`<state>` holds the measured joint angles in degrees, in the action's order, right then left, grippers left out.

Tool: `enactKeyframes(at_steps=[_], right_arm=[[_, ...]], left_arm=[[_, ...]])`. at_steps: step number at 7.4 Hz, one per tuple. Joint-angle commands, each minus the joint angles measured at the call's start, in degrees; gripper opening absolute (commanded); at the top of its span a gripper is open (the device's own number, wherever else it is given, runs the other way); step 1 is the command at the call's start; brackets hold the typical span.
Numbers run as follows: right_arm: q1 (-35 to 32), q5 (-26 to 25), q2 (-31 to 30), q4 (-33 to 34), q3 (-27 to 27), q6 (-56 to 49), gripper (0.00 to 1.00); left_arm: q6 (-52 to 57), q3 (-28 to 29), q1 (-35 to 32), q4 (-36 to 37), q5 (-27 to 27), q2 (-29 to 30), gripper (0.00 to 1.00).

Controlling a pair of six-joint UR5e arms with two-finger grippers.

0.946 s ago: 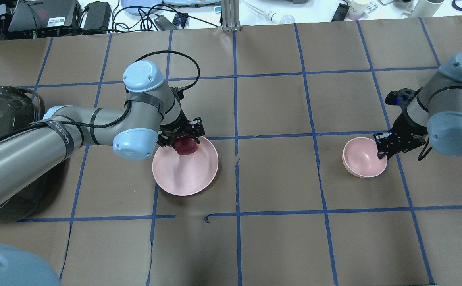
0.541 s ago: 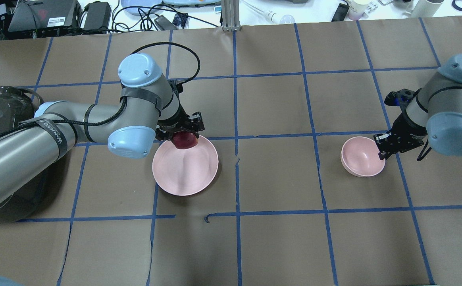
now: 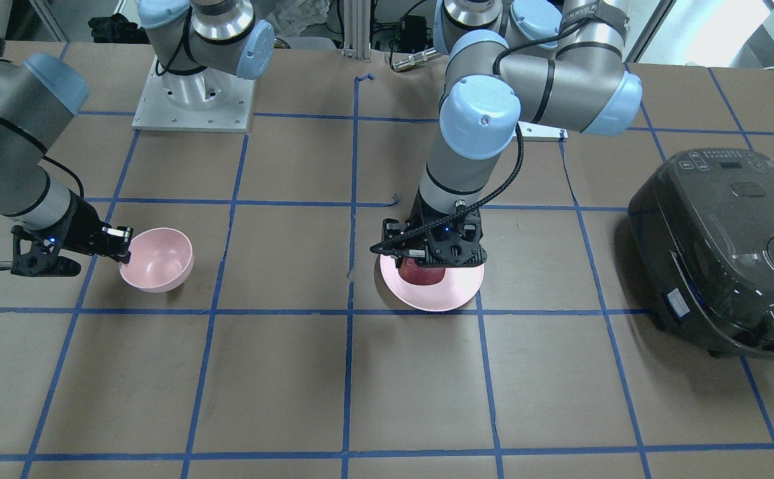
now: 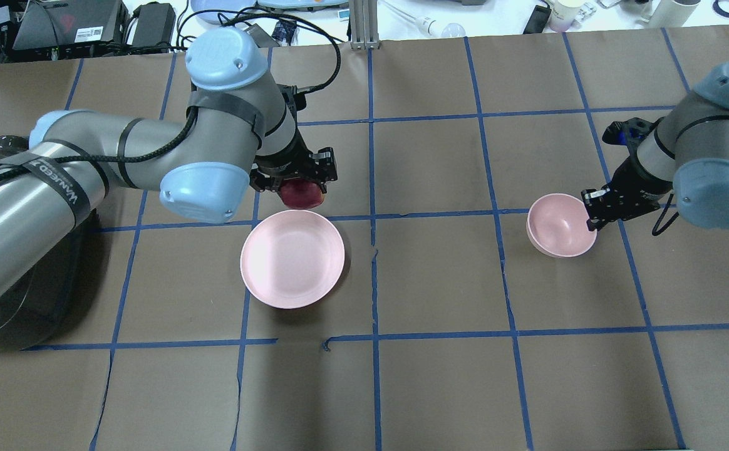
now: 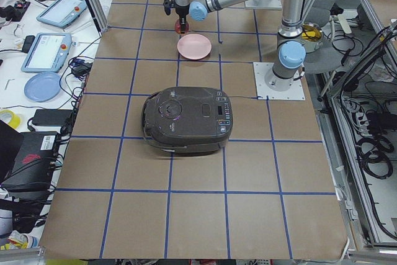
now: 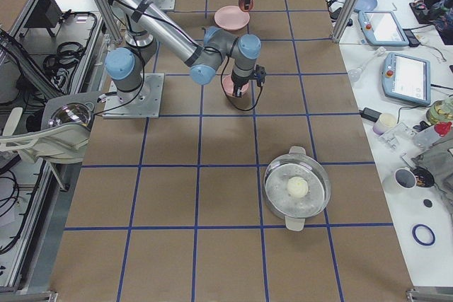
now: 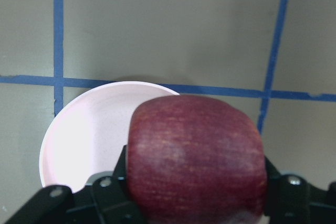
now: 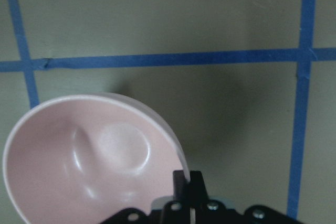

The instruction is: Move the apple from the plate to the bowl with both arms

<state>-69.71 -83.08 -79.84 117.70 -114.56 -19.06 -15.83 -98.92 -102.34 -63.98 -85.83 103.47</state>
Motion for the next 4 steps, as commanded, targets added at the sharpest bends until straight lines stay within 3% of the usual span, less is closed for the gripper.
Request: enactKeyframes(at_steps=[1,3,4], right_arm=[[-8.72,3.18,0.13,0.07,0.74,10.63,0.0],[-19.8,3.45,1.87,1.99,0.39,16.93,0.0],[-21.33,3.62,3.02,3.92,-0.14,17.82,0.0]], left_arm=[[1.15,6.1,-2.76,-8.77,-0.12,-0.46,0.0],[0.54,6.02,-3.83,-9.06,-0.22,0.94,0.0],[-0.34,6.45,-4.09,-8.28,0.13,1.38,0.0]])
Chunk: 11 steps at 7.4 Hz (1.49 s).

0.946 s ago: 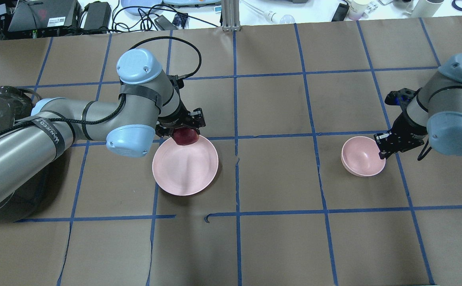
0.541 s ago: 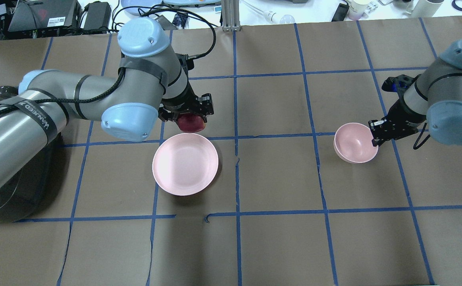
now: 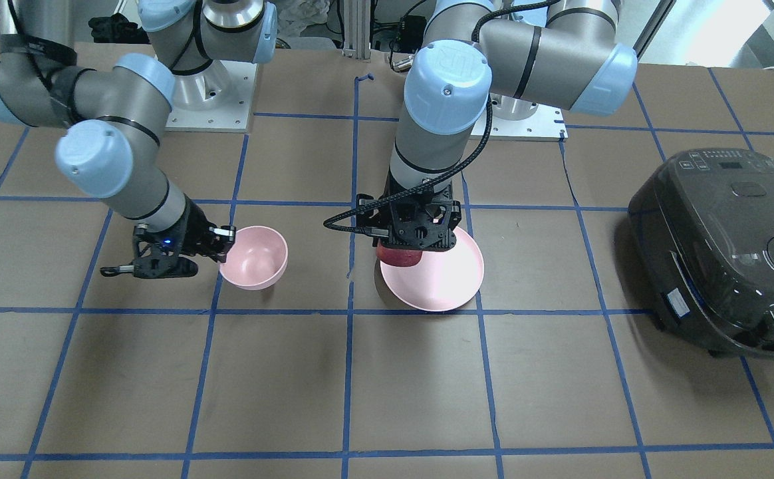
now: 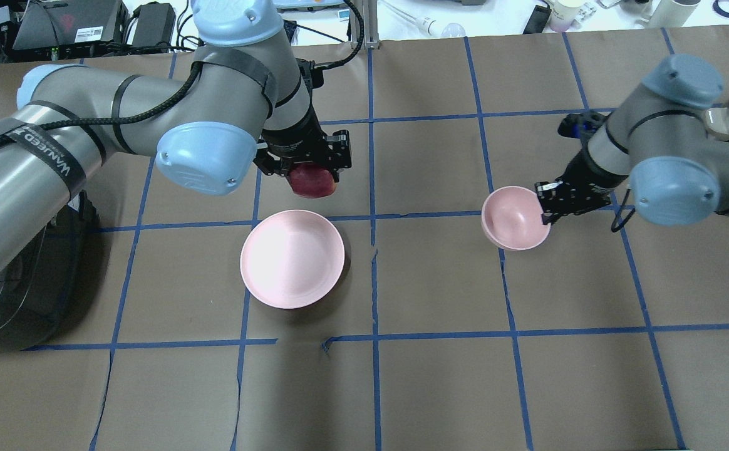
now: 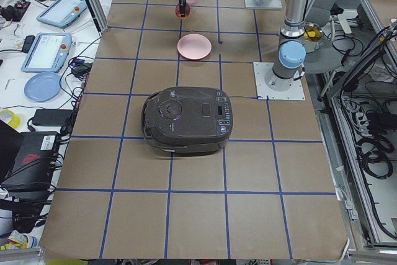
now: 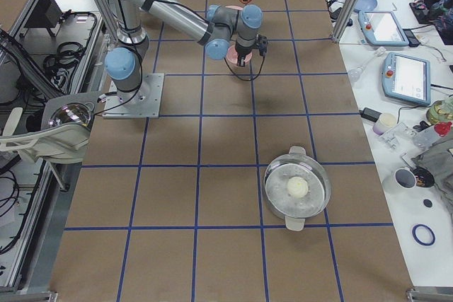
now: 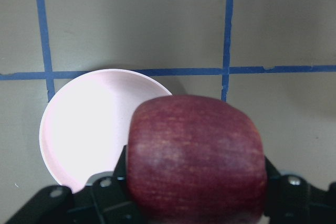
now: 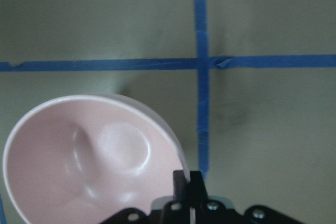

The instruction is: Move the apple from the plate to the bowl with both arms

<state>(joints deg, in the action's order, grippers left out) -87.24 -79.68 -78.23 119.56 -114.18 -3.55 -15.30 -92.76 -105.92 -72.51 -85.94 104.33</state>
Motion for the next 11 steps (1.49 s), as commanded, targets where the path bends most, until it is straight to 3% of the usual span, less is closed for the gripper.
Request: enactKeyframes(at_steps=[1,2,3,5,7,8,9,11], right_arm=[[-4.34,0.14,1.94,3.64,-1.91,2.41,0.0],[-4.35,0.22,1.95,5.23,-3.4,2.33,0.0],[-4.35,0.05,1.95,5.33,-3.33,2.24,0.99],[-2.6,-1.09,1.07,2.63,0.25,2.32,1.0],[4.66,-1.18,-4.18,-8.94,5.0,1.36,1.0],[8.1,-3.62,-6.82,-10.48,5.45,0.49,1.0],[8.48,-8.34,-9.63,-11.01,5.98,0.3,1.0],[8.22,-9.01,-16.21,-20.71,11.65,0.39,1.0]], left_arm=[[-6.09,-0.05,-1.12,-0.78,-0.45,0.08,0.0],[-7.1,-0.05,-1.65,-0.88,-0.2,0.6,0.0],[-7.46,0.56,-2.35,-0.62,0.41,0.96,0.0],[-9.73,0.65,-5.95,0.52,0.6,1.65,0.0],[-10.53,0.56,-7.97,7.43,2.86,5.25,0.0],[-13.76,0.47,-9.64,8.78,3.84,7.53,0.0],[-15.53,0.56,-11.92,11.05,3.67,9.38,0.0],[-20.71,0.65,-14.74,16.5,3.24,12.98,0.0]])
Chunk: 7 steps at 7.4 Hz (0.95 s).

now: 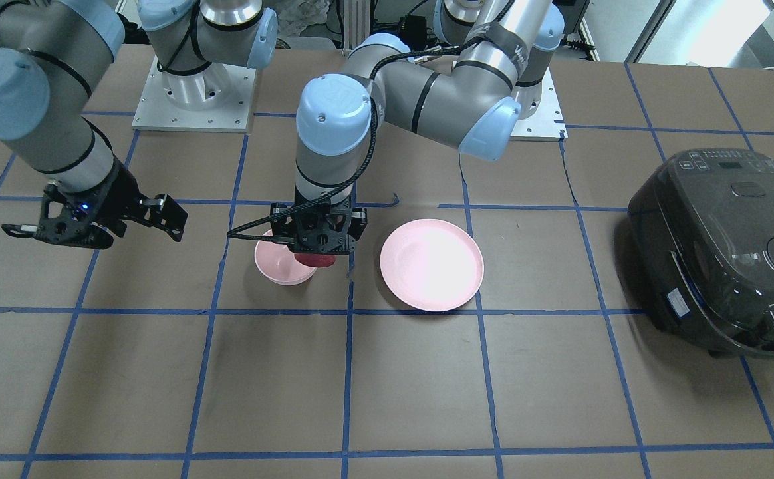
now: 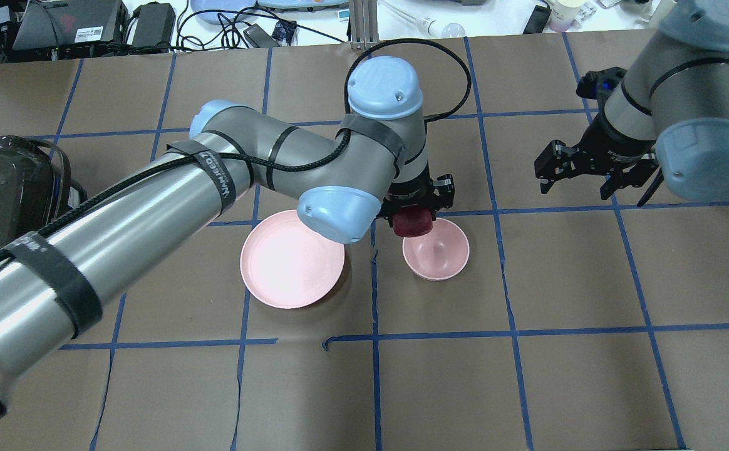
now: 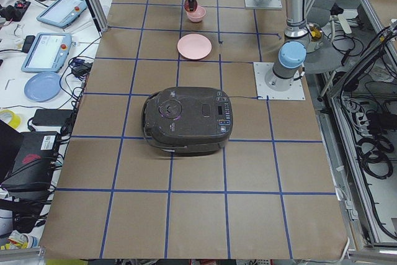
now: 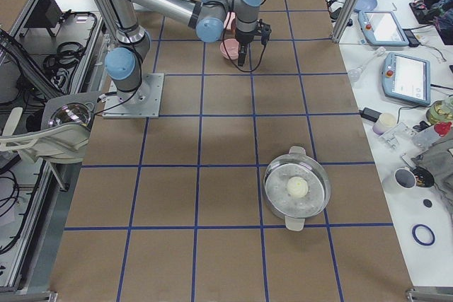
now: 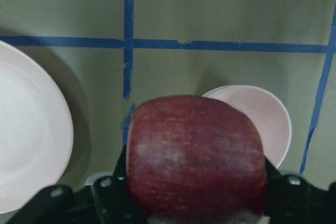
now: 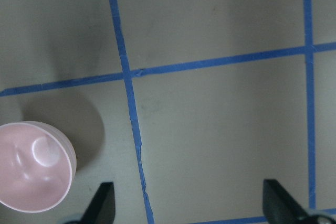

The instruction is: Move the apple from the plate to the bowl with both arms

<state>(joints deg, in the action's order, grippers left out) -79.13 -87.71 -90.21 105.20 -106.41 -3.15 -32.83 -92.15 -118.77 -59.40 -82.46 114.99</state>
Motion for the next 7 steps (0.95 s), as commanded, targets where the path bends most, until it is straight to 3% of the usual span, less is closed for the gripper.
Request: enactKeyframes(at_steps=[1,3,6,7], right_arm=[[-0.05,-1.15,-4.96,-13.81,10.1,0.08,1.0],[-0.14,-2.98,-4.62,-24.56,20.23,-0.01,1.0],[-3.28,-1.68,-4.01,-24.26,20.71,0.43,1.0],[-8.96,-2.46,-1.57,-22.6,20.97,2.17,1.0]], left_arm=[[-3.2,-0.04,-2.77,3.15,-0.42,3.22,0.0],[-5.82,-0.49,-3.22,3.5,-0.16,3.32,0.0],[-6.55,-1.71,-4.1,4.03,-0.68,4.63,0.0],[-6.37,-1.63,-4.1,5.33,-1.64,4.72,0.44]])
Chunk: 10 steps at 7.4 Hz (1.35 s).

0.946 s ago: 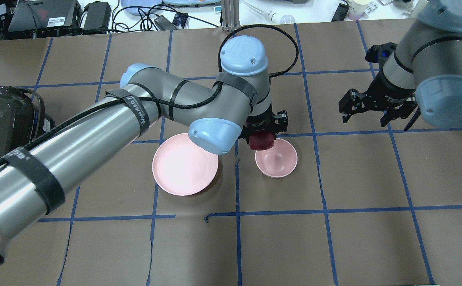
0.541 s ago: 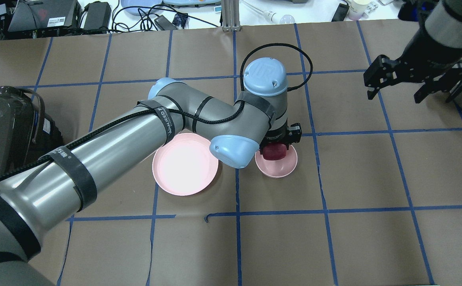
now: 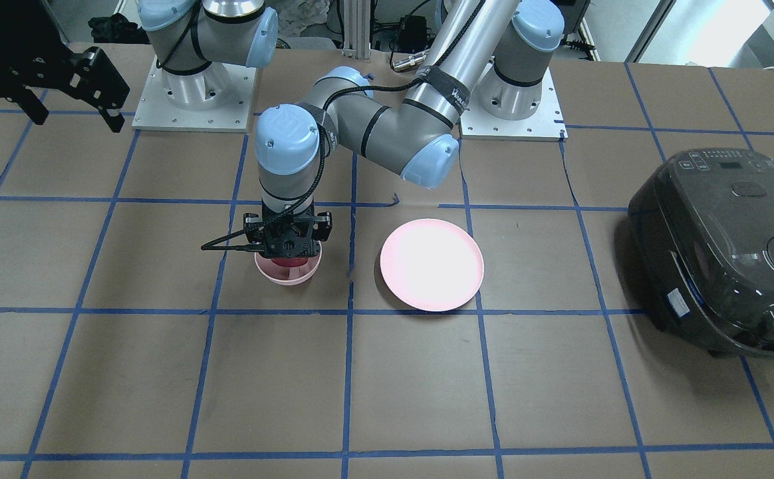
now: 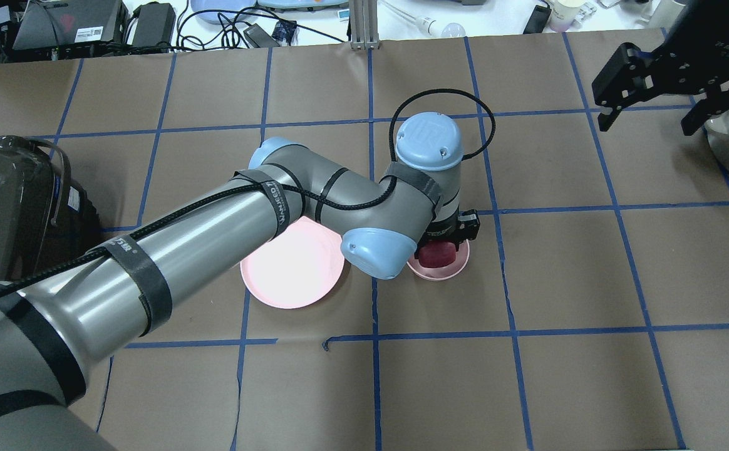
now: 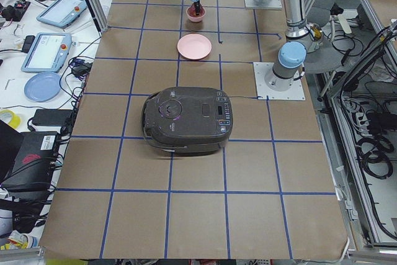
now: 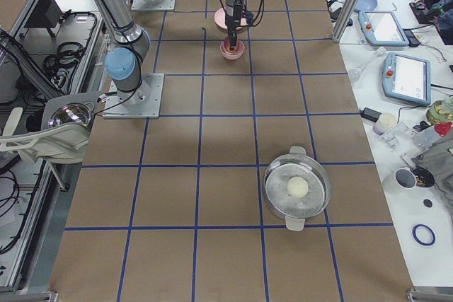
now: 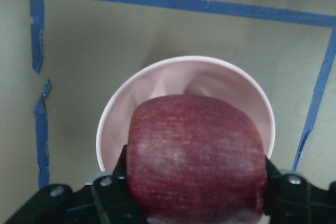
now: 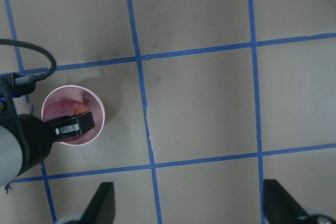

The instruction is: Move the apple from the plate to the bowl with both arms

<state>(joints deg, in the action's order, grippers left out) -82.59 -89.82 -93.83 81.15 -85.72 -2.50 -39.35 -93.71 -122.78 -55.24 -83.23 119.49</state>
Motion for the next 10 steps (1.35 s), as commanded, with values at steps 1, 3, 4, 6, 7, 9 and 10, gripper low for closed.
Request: enactKeyframes(at_steps=[1,3,4,6,7,9,10], right_arm=[[-8.95,-0.53,2.68,4.6,0.03,2.58,1.0],[-10.31,-0.53,3.3,4.8,-0.49,3.73,1.0],[-10.31,-0.62,3.21,4.89,-0.5,3.73,1.0],[-10.05,-0.8,3.3,7.87,-0.5,3.9,1.0],[-9.61,-0.8,3.3,10.23,-0.58,5.3,1.0],[-9.43,-0.62,3.3,10.61,-0.58,12.42,1.0],[-9.43,-0.54,3.3,10.61,-0.58,12.34,1.0]], left_arm=[[0.41,-0.5,-0.09,4.93,-1.06,-0.22,0.99],[0.59,-1.56,-0.09,4.97,-1.15,-1.09,1.0],[0.94,-1.65,0.17,5.15,-1.06,-1.88,1.0],[7.48,-2.26,3.05,4.53,-2.2,-5.56,1.0],[9.71,-2.96,5.69,2.97,-3.42,-8.54,1.0],[16.19,-5.5,11.66,-1.26,-3.52,-14.61,1.0],[20.06,-6.04,15.34,-3.36,-3.43,-18.2,1.0]])
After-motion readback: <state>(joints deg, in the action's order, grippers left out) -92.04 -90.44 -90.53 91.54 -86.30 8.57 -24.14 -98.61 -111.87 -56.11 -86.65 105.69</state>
